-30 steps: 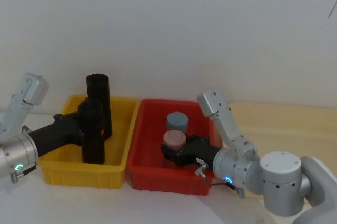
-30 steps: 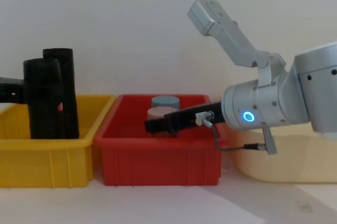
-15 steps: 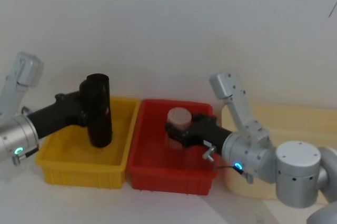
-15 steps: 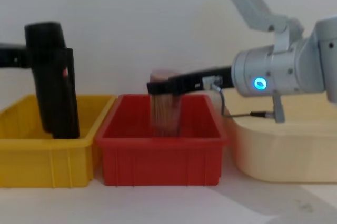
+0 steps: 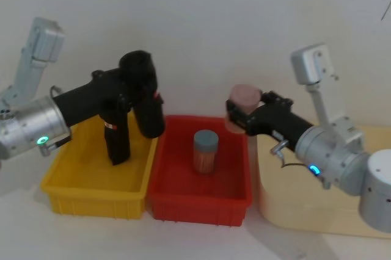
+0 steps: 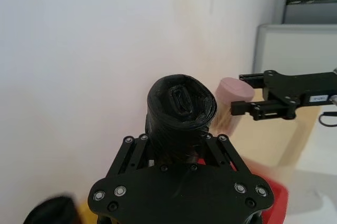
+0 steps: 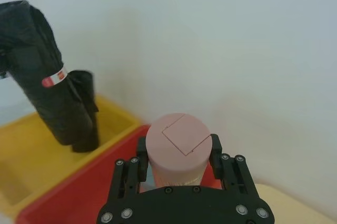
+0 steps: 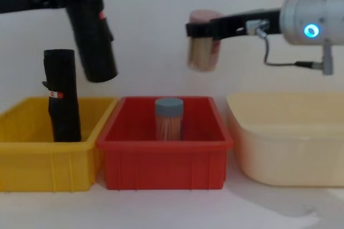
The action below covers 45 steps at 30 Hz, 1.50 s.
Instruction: Pick up the garbage bag with the one hand and transfer it to the other hand.
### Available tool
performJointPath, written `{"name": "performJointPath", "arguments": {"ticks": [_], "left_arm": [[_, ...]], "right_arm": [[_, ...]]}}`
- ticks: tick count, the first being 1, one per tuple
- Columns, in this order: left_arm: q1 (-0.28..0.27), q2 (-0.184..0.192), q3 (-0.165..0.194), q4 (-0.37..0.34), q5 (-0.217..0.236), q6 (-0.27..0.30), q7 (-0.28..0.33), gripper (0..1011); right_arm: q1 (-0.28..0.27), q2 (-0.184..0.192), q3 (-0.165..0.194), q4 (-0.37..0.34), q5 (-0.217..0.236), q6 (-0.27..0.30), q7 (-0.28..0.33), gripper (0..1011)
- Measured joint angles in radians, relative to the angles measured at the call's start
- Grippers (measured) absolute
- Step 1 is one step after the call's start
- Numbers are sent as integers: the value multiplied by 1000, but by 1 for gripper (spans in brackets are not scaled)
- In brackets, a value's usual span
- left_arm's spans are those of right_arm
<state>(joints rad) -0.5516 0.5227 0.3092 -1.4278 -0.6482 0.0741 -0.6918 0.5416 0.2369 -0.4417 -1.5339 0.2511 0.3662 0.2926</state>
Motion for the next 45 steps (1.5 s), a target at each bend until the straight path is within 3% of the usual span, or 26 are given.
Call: {"name": "performJointPath", "arguments": {"ticks": [4, 10, 11, 17, 23, 25, 26, 29, 36, 45], "left_arm": [[-53, -33, 31, 44, -1, -9, -37, 371], [-186, -135, 105, 218, 12, -46, -111, 371], [-186, -135, 105, 218, 12, -46, -111, 371], [-336, -260, 172, 480, 39, -118, -179, 371], [-433, -349, 199, 671, 47, -180, -231, 371], [-494, -404, 211, 801, 43, -222, -267, 371], [-494, -404, 211, 801, 43, -222, -267, 371], [-564, -467, 224, 949, 28, -277, -314, 371], [-647, -539, 240, 1125, 11, -337, -366, 371], [-701, -587, 251, 1240, 0, -377, -400, 371]], "right_arm": [[-18, 19, 29, -46, -11, 3, -28, 663], [-49, 47, 79, -106, -32, 18, -79, 663], [-49, 47, 79, -106, -32, 18, -79, 663], [-79, 71, 127, -145, -55, 41, -132, 663], [-101, 87, 165, -161, -72, 60, -171, 663], [-113, 95, 187, -163, -81, 72, -192, 663], [-113, 95, 187, -163, -81, 72, -192, 663], [-125, 104, 213, -161, -90, 92, -215, 663], [-141, 117, 252, -140, -94, 127, -237, 665], [-154, 127, 287, -112, -98, 157, -252, 912]]}}
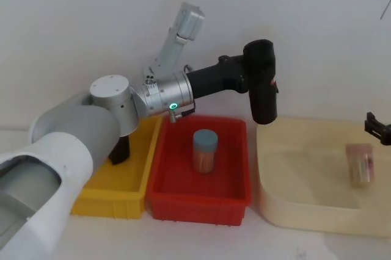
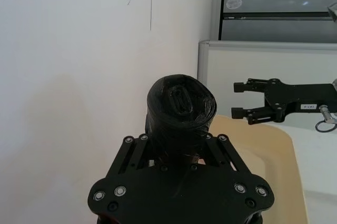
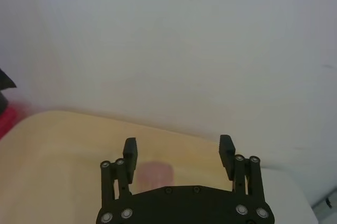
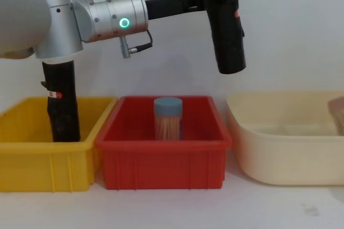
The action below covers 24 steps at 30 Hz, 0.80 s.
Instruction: Pick up the garbage bag with the one hand and transfer it to the other hand.
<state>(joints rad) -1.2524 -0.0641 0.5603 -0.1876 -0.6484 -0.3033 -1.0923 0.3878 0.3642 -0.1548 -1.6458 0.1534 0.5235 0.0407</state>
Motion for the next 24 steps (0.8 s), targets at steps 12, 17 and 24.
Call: {"name": "performJointPath", "arguments": {"ticks": [12, 17, 24], "left_arm": [[-36, -31, 7, 76, -8, -27, -23, 371], [-44, -38, 8, 92, -9, -32, -28, 371], [-50, -43, 9, 104, -11, -37, -31, 371]], "right_arm": [[-13, 7, 16, 0, -1, 5, 7, 1001], [-22, 13, 17, -17, 8, -20, 40, 1001], [-33, 24, 13, -42, 26, -58, 96, 1001]]}}
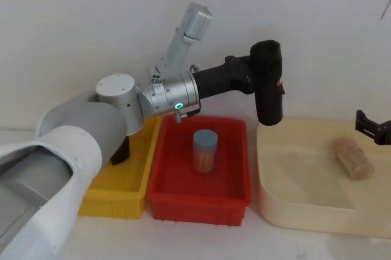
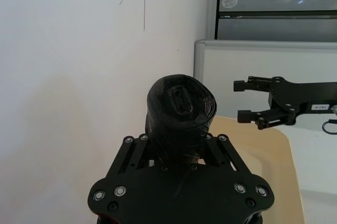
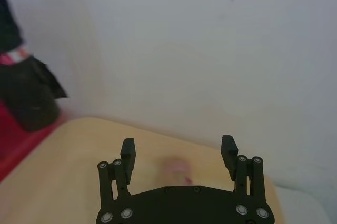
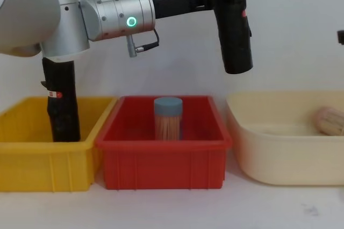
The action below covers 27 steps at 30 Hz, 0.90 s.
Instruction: Pick up the garbage bag with the one hand and transfer it to the other hand.
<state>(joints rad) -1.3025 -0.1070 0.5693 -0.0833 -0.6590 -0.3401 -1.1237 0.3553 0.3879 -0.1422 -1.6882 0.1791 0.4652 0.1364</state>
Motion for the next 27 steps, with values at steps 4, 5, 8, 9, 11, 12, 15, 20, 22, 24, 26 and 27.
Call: {"name": "performJointPath", "arguments": {"ticks": [4, 5, 8, 9, 11, 12, 15, 20, 22, 24, 26, 27], "left_arm": [[-2, -2, 0, 4, 0, -1, -1, 371], [-2, -2, 0, 5, 0, -2, -2, 371], [-3, -3, 1, 8, -1, -2, -2, 371], [-3, -4, 1, 9, -1, -3, -2, 371], [-4, -4, 1, 10, -1, -3, -3, 371], [-4, -4, 1, 11, -1, -3, -3, 371], [-5, -5, 1, 12, -1, -4, -3, 371], [-6, -5, 1, 14, -1, -4, -4, 371], [-6, -5, 1, 14, -1, -5, -4, 371], [-6, -6, 1, 14, -1, -5, -4, 371], [-6, -6, 1, 15, -2, -5, -5, 371], [-6, -6, 1, 15, -2, -5, -5, 371]], "right_arm": [[-4, 6, -5, -12, 11, -21, 36, 1001], [-4, 7, -6, -14, 13, -24, 41, 1001], [-5, 12, -14, -21, 23, -42, 74, 1001], [-5, 15, -18, -24, 27, -49, 88, 1001], [-4, 17, -23, -25, 32, -57, 102, 1001], [-3, 18, -25, -26, 34, -61, 109, 1001], [1, 21, -39, -27, 44, -77, 139, 1001], [14, 22, -70, -22, 57, -101, 190, 1001], [20, 19, -83, -16, 61, -108, 204, 1001], [28, 15, -98, -8, 64, -117, 221, 1001], [36, 9, -113, 0, 65, -123, 232, 1001], [39, 7, -119, 5, 65, -125, 234, 1001]]}}
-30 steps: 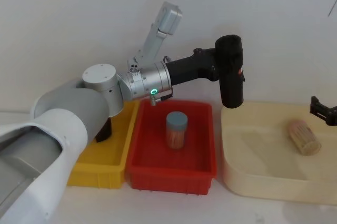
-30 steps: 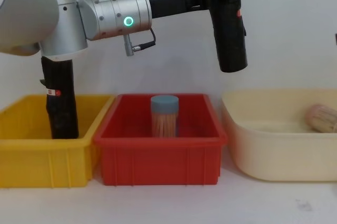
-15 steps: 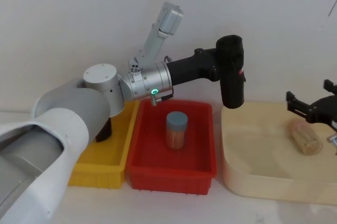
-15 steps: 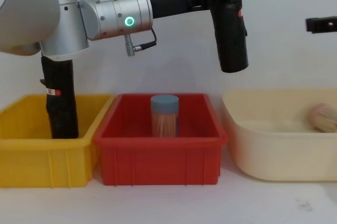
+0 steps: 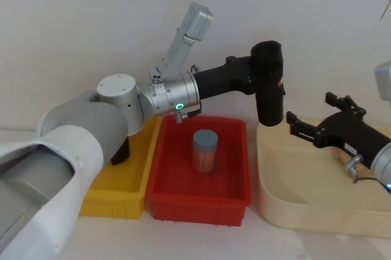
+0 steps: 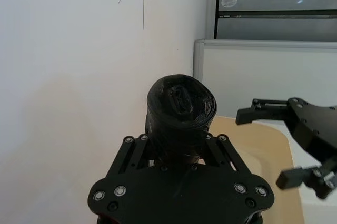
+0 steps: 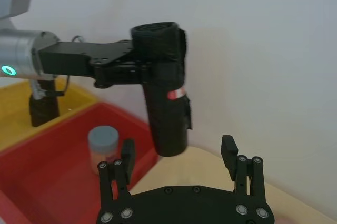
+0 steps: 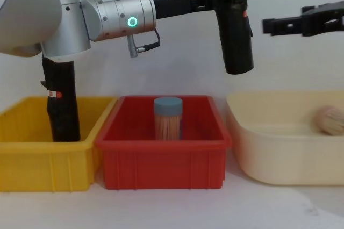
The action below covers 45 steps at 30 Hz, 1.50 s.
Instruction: Pick up the garbage bag with the one hand and transfer it to the other hand.
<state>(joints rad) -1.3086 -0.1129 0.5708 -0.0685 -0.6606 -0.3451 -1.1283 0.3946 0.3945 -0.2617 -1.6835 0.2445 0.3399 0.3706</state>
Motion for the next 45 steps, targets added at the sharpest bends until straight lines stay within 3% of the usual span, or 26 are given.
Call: {"name": "performJointPath", "arguments": {"ticks": [6, 16, 45], "left_arm": [[0, 0, 0, 1, 0, 0, 0, 371], [-1, -1, 0, 2, 0, 0, 0, 371], [-1, -1, 0, 2, 0, 0, 0, 371]], "right_arm": [[20, -20, -35, 30, -8, -12, 1, 1001], [65, -70, -72, 99, -46, -27, -48, 1001], [194, -189, -131, 289, -127, -75, -96, 1001]]}}
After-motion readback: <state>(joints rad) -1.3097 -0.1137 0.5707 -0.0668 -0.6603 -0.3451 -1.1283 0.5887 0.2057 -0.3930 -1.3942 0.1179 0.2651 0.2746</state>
